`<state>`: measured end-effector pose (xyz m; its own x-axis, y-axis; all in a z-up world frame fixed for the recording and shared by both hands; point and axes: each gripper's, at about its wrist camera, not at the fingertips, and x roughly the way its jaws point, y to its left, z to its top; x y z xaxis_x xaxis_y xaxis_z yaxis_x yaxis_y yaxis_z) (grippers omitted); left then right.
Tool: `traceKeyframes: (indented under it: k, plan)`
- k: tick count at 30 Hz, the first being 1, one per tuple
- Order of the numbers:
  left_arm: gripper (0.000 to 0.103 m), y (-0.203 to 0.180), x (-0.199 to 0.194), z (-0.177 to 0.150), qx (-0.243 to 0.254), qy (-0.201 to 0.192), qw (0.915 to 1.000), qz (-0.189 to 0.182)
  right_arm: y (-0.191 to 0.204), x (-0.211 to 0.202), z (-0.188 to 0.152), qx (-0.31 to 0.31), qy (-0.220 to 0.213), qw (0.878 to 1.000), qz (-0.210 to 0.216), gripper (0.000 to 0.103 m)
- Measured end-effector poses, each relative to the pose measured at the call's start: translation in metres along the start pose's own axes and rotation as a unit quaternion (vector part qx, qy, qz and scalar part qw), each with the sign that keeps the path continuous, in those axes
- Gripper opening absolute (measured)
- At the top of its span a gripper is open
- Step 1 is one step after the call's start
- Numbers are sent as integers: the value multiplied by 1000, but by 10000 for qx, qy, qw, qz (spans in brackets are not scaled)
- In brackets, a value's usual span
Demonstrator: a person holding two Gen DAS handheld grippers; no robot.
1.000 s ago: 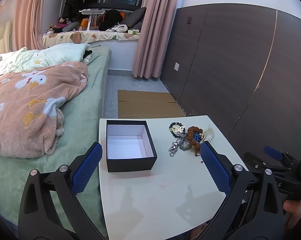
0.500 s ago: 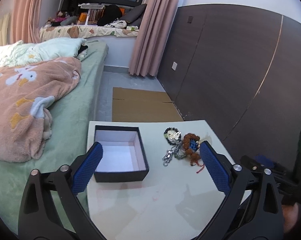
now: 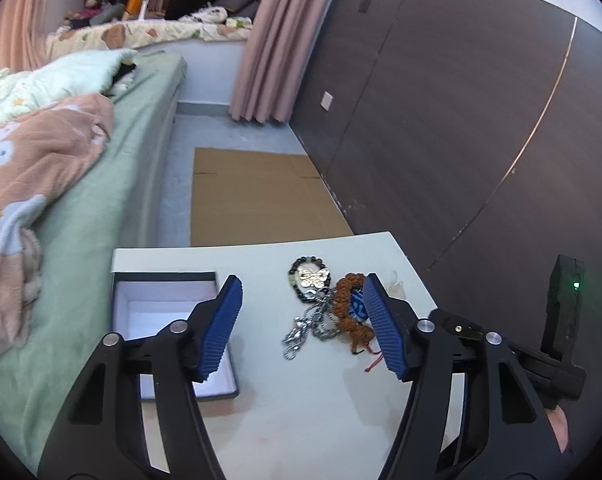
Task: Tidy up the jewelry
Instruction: 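Grasp the brown bead bracelet with the left tool while the right tool lifts the white pouch, then lift the brown bead bracelet with the left tool and lower it into the black box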
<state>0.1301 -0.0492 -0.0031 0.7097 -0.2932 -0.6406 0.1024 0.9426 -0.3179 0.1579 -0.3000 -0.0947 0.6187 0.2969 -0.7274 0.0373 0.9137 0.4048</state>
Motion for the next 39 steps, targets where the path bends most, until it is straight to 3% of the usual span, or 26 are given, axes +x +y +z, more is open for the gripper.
traceKeyframes:
  k: [5, 14, 17, 18, 20, 30, 39]
  plan:
    - [54, 0, 31, 10, -110, 266, 9995, -135, -5, 22, 14, 298, 130, 9992, 230, 45]
    - [46, 0, 79, 21, -275, 764, 9959, -399, 0, 66, 36, 284, 267, 9991, 184, 43]
    - [46, 2, 88, 23, -350, 905, 9944, -416, -2, 86, 43, 291, 469, 9981, 262, 22]
    - [46, 2, 91, 23, -370, 946, 9938, -442, -1, 88, 44, 263, 478, 9981, 269, 10]
    - [46, 1, 98, 21, -414, 1021, 9926, -506, -3, 83, 44, 246, 394, 9984, 312, 2]
    - [46, -7, 120, -1, -371, 1296, 9883, -710, -11, 39, 51, 520, -141, 9944, 913, 1]
    - [44, -18, 138, -18, -276, 1465, 9865, -683, -18, 8, 54, 585, -540, 9918, 997, 1]
